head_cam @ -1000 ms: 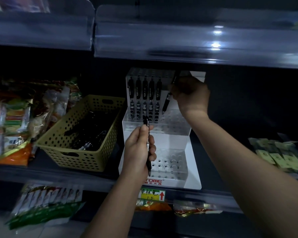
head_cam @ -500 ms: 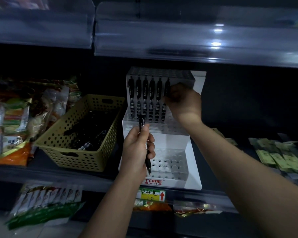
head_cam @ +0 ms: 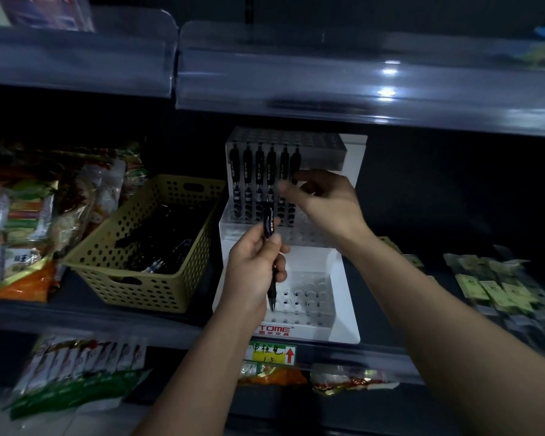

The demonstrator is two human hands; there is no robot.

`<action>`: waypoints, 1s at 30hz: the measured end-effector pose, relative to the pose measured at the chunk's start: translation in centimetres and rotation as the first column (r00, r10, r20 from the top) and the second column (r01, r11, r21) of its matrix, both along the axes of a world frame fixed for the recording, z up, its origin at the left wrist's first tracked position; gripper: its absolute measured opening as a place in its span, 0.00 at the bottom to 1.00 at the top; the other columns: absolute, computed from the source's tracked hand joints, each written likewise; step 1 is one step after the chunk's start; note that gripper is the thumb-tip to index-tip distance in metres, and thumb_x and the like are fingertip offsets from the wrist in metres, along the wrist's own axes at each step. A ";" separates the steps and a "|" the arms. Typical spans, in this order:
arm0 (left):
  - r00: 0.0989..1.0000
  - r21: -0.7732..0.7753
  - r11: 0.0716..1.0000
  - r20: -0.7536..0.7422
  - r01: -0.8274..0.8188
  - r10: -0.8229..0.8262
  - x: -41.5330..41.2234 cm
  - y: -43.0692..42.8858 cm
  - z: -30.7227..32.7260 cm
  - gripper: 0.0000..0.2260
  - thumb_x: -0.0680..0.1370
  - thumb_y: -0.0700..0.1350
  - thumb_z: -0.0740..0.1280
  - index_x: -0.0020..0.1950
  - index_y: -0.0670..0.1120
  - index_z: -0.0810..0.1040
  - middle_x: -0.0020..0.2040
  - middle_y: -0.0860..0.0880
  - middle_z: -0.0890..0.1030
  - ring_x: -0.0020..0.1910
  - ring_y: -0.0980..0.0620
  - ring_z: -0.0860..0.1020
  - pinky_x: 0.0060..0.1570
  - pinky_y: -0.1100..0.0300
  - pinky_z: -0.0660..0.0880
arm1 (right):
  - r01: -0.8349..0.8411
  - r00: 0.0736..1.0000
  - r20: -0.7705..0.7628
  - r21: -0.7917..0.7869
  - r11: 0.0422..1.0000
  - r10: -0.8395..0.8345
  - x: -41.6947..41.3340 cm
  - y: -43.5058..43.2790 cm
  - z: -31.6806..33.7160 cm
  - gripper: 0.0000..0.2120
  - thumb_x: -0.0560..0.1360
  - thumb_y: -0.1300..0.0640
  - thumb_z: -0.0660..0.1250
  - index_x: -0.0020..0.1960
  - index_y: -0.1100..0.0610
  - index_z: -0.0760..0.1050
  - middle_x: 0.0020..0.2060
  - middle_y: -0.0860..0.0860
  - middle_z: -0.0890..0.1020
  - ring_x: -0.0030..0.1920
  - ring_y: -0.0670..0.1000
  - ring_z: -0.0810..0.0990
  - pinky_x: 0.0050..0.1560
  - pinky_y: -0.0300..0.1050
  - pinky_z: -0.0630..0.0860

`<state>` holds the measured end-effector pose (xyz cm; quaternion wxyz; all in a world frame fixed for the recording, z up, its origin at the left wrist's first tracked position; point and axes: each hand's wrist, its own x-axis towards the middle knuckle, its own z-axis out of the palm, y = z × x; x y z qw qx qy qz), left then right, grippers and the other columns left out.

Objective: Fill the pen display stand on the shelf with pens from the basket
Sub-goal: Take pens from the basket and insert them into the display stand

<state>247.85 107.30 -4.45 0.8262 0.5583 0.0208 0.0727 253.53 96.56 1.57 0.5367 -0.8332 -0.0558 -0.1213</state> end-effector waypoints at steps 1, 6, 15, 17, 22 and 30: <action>1.000 0.017 1.000 0.013 0.007 -0.007 0.0 -0.2 0.1 0.09 0.81 0.36 0.59 0.51 0.46 0.77 0.33 0.49 0.75 0.27 0.56 0.68 0.25 0.65 0.65 | -0.025 1.000 -0.019 -0.017 1.000 0.025 -0.5 0.0 0.2 0.19 0.67 0.42 0.74 0.53 0.51 0.78 0.43 0.47 0.81 0.45 0.45 0.80 0.45 0.40 0.77; 0.995 0.118 0.993 0.103 -0.001 -0.011 -0.1 -0.7 0.9 0.08 0.81 0.35 0.58 0.58 0.43 0.70 0.36 0.47 0.77 0.25 0.56 0.68 0.25 0.63 0.66 | -0.264 0.946 -0.159 0.118 0.957 0.281 -2.4 -0.1 0.9 0.10 0.70 0.55 0.75 0.42 0.61 0.79 0.32 0.54 0.80 0.31 0.50 0.76 0.30 0.39 0.73; 0.989 0.236 0.972 0.144 -0.003 -0.033 0.0 -0.7 1.8 0.05 0.80 0.38 0.61 0.52 0.48 0.70 0.36 0.49 0.79 0.29 0.55 0.75 0.29 0.62 0.74 | -0.307 0.923 -0.158 0.249 0.918 0.351 -1.7 -1.7 1.2 0.05 0.69 0.57 0.75 0.40 0.56 0.80 0.33 0.52 0.81 0.31 0.46 0.77 0.38 0.44 0.73; 0.990 0.329 0.944 0.137 -0.022 -0.025 0.1 -0.2 1.9 0.05 0.79 0.39 0.63 0.51 0.49 0.73 0.39 0.50 0.80 0.35 0.53 0.78 0.37 0.59 0.77 | -0.203 0.965 -0.105 0.270 0.941 0.239 -1.3 -2.0 1.8 0.05 0.69 0.58 0.75 0.42 0.56 0.80 0.34 0.49 0.83 0.32 0.45 0.79 0.31 0.39 0.73; 0.985 0.566 0.814 0.169 -0.130 0.040 0.9 2.7 1.8 0.07 0.78 0.39 0.66 0.48 0.53 0.76 0.45 0.51 0.79 0.47 0.49 0.79 0.51 0.52 0.78 | 0.000 1.000 0.000 0.343 0.939 0.001 0.1 -2.7 3.6 0.04 0.71 0.60 0.73 0.40 0.55 0.78 0.33 0.49 0.81 0.28 0.43 0.78 0.29 0.36 0.74; 0.942 0.690 0.649 0.302 -0.320 0.143 2.0 6.1 2.0 0.05 0.77 0.38 0.66 0.50 0.46 0.79 0.41 0.55 0.78 0.39 0.61 0.73 0.41 0.72 0.71 | 0.150 0.975 0.126 0.246 0.958 -0.185 2.9 -2.2 3.5 0.14 0.71 0.60 0.72 0.31 0.47 0.76 0.35 0.50 0.81 0.39 0.52 0.79 0.46 0.51 0.78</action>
